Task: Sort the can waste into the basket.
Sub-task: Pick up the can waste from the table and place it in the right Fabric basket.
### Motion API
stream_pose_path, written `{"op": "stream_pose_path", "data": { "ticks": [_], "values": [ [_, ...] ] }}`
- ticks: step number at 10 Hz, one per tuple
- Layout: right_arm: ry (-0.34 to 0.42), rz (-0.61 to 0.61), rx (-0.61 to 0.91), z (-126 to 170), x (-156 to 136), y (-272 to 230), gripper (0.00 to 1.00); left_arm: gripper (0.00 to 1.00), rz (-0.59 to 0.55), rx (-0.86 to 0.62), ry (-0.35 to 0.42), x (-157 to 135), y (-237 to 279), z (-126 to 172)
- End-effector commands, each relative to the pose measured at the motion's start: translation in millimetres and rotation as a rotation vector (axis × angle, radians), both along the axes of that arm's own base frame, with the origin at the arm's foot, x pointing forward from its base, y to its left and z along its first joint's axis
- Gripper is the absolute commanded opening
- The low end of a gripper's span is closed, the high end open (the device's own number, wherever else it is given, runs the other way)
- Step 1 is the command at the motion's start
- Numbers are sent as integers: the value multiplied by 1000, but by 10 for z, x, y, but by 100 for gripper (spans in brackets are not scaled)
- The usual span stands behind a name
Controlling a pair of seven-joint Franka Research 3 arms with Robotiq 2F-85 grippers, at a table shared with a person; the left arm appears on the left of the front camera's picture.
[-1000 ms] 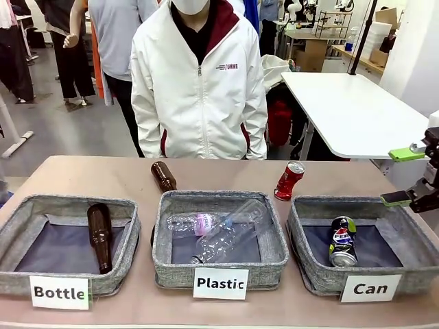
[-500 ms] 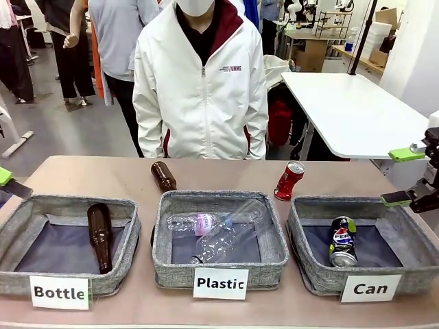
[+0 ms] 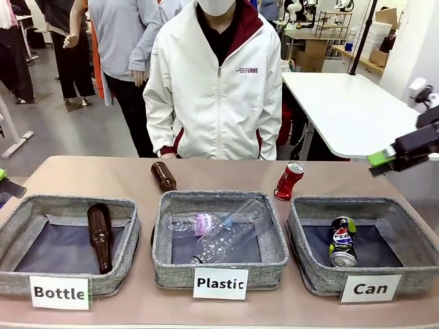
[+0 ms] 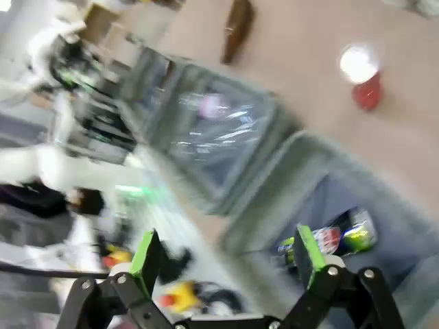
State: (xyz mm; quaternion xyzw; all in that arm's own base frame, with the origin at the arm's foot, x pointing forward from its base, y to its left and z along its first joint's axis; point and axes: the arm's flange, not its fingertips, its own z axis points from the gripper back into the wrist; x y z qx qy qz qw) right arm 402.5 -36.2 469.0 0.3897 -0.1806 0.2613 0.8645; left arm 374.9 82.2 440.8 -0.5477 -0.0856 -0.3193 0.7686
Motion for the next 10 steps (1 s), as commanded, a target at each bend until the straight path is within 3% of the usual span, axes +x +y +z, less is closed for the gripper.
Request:
{"op": "stream_pose_path", "data": {
  "ticks": [1,2,3,4,5,6,7,8,10],
  "values": [
    [-530,78,-234,-288,276,41,100,100,-1,-3,14,-14,-10,53],
    [-512,119,-269,-406,369,105,100,100,-1,-3,14,-14,-10,53],
    [-407,126,-261,-507,463,143,100,100,-1,-3,14,-14,-10,53],
    [-89,79,21,-414,381,62,100,100,-1,-3,14,-14,-10,53],
    [-341,154,-255,-349,452,79,100,100,-1,-3,14,-14,-10,53],
    [-341,154,-255,-349,452,79,100,100,-1,-3,14,-14,-10,53],
    [-283,150,-190,-479,437,98,100,100,-1,-3,14,-14,-10,53],
    [-271,239,-231,-578,599,66,100,100,-1,-3,14,-14,-10,53],
    [-471,489,9,-759,1101,-67,100,100,-1,-3,14,-14,-10,53]
  ]
}}
